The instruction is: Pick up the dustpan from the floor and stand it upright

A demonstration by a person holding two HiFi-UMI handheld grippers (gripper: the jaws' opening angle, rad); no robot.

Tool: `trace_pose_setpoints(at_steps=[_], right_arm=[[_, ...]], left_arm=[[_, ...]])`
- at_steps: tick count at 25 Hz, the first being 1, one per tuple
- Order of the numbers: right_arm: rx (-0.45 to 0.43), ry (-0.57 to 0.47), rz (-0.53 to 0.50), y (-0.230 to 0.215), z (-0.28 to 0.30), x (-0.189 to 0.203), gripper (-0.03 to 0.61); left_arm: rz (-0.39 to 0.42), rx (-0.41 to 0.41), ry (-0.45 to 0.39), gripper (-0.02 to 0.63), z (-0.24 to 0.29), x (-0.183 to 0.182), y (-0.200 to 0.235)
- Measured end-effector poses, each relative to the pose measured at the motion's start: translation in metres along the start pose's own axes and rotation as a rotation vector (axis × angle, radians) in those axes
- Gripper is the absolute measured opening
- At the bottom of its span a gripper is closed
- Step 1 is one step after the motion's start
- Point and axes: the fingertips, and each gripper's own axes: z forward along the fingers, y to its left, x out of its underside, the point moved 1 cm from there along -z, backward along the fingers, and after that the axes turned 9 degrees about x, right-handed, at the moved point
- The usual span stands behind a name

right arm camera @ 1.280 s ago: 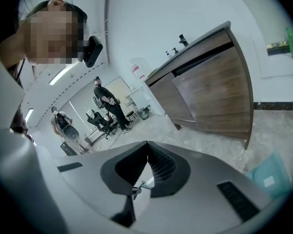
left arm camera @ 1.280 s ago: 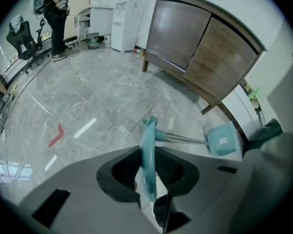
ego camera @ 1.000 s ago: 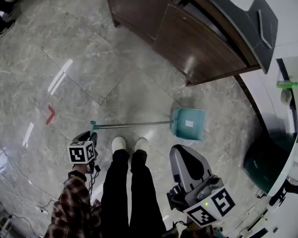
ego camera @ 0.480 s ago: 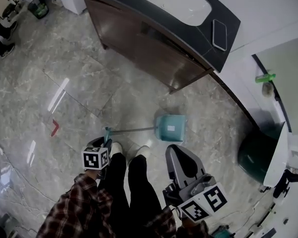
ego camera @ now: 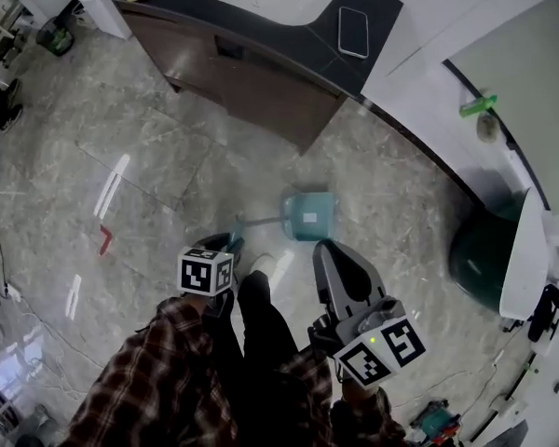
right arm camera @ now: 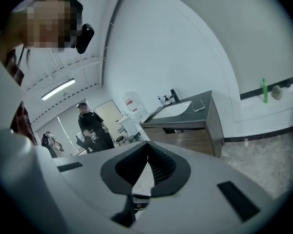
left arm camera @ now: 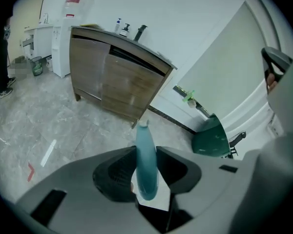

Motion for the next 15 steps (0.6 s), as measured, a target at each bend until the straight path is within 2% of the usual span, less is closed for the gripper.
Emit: trace_pose_setpoints(at_steps=[10, 15], right_arm=[[0.086, -0.065, 0.032, -0.063, -0.058, -0.019, 0.012], [0.138, -0.082, 0.056, -0.084, -0.079, -0.017, 0.012]], left_arm=[[0.166, 0.096, 0.055, 0.13, 0.059, -0.032, -0.099], [0.226, 0.168, 0.12, 0.13, 0.082, -0.026, -0.142]])
